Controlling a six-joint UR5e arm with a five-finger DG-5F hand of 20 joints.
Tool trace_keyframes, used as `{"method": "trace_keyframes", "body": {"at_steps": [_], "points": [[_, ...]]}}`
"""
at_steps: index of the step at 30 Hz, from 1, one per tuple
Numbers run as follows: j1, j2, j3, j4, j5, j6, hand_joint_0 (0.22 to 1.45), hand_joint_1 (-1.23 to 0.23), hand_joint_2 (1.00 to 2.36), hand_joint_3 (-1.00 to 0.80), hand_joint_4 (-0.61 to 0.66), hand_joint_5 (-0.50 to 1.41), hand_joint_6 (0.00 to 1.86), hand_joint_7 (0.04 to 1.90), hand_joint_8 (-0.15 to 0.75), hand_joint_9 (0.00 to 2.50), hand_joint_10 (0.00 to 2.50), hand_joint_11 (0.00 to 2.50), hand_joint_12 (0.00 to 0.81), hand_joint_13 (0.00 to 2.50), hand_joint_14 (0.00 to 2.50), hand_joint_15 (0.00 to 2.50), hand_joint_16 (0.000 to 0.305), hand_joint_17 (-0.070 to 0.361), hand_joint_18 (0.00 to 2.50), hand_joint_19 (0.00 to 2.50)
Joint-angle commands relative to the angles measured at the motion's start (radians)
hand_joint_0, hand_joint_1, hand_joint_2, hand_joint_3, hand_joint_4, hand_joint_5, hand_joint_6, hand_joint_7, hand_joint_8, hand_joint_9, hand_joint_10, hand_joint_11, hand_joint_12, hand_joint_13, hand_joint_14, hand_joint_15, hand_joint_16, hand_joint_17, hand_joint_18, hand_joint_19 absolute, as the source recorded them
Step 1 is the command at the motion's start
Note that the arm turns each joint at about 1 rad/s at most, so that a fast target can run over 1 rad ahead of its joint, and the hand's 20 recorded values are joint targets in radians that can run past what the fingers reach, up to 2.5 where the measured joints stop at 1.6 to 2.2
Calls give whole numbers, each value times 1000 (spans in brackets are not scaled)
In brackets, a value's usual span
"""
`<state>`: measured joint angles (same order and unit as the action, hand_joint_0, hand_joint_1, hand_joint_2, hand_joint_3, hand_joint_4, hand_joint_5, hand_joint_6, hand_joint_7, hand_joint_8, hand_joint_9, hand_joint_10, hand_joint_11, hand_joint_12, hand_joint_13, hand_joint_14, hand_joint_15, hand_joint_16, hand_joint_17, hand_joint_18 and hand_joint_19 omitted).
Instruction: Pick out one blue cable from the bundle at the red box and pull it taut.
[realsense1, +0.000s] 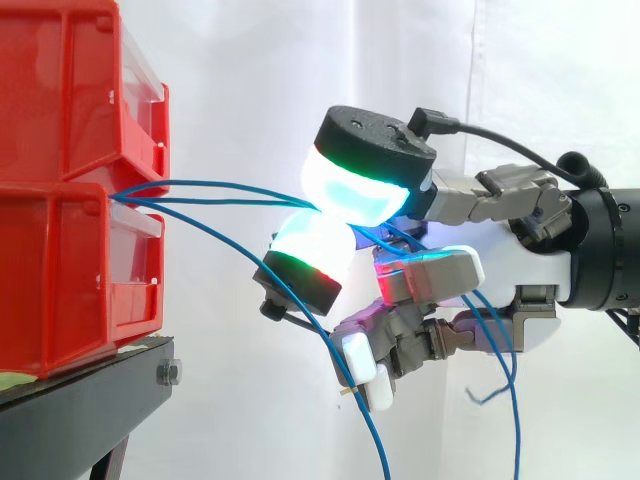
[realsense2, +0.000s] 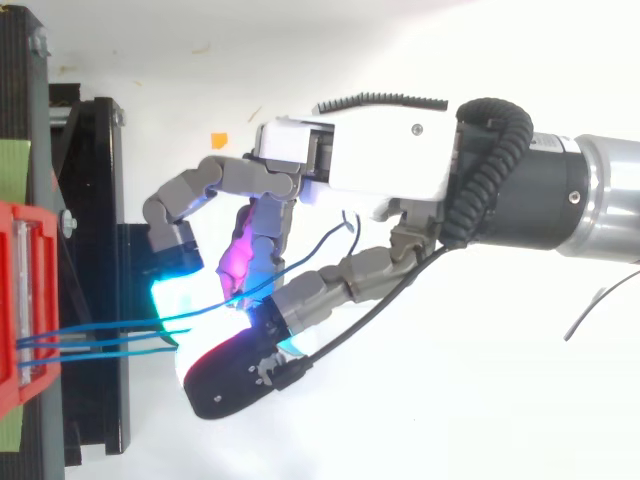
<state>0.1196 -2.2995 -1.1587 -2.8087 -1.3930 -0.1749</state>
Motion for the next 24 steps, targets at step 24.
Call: {"method": "trace_keyframes", "body": {"at_steps": [24], "points": [[0,0,-1,-2,-1,0,433,-829,1000,-500,97,-117,884,1114,284,1511,30,1015,368,1091,22,503,58,130,896,624]]}}
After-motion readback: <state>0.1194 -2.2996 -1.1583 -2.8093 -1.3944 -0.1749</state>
